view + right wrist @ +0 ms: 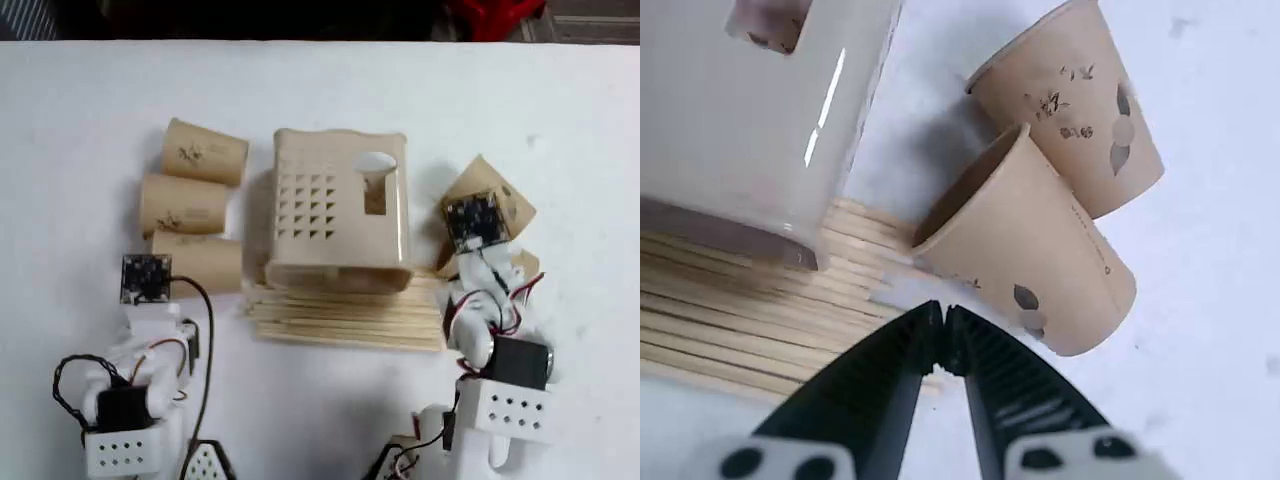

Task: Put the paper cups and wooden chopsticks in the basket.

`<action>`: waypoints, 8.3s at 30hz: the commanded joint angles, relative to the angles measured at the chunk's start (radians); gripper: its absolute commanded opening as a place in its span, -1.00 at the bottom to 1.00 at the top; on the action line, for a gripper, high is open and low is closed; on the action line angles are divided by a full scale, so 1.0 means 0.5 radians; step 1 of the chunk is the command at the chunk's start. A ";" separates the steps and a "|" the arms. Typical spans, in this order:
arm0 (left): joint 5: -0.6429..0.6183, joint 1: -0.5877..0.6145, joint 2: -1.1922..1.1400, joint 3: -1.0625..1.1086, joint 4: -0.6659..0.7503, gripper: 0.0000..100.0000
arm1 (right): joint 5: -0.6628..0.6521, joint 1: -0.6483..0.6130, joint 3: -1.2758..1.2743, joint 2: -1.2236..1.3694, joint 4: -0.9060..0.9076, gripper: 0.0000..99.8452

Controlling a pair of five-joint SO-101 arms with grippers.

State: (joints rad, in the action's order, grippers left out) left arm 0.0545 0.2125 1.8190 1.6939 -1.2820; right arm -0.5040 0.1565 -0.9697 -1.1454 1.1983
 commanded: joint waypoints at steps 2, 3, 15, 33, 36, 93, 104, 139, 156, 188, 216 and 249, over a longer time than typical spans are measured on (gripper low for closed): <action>-0.006 0.014 0.014 0.000 -0.009 -0.77 | -0.055 -0.032 -0.491 -0.422 -0.173 -0.96; -0.006 0.014 0.014 0.000 -0.009 -0.77 | -0.089 -0.032 -0.568 -0.496 -0.195 -0.96; -0.006 0.014 0.014 0.000 -0.009 -0.77 | -0.114 -0.035 -0.322 -0.713 0.005 -0.76; -0.006 0.014 0.014 0.000 -0.009 -0.77 | 0.233 -0.526 1.347 1.524 0.072 -0.72; -0.006 0.014 0.014 0.000 -0.009 -0.77 | 0.215 -0.600 1.740 1.858 0.158 -0.59; -0.006 0.014 0.014 0.000 -0.009 -0.77 | 0.534 -0.489 3.695 3.267 0.143 -0.97; -0.006 0.014 0.014 0.000 -0.009 -0.77 | 0.822 -0.422 3.775 2.668 0.186 -0.97; 1.461 0.195 -0.002 -1.083 -0.212 -0.53 | 0.687 -0.799 1.461 1.287 -1.112 -0.97; 0.715 -0.354 -2.223 -3.133 -0.368 -0.34 | 0.982 -0.744 1.749 2.153 -1.978 -0.97; 0.034 -0.407 -5.105 -6.282 -0.755 -0.35 | 1.025 -0.588 0.779 1.459 -2.671 -0.97; 0.565 -0.692 -5.197 -6.125 -0.687 -0.96 | 1.025 -0.640 0.697 1.422 -2.616 -0.92; 0.242 -0.879 -4.822 -6.104 -0.942 -0.96 | 0.365 0.029 0.706 1.398 -0.974 -0.54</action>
State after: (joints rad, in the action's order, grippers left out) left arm 0.2371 -0.1956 -0.6989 -1.3472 -1.7407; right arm -0.2677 0.1580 -0.6337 -0.3966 0.6705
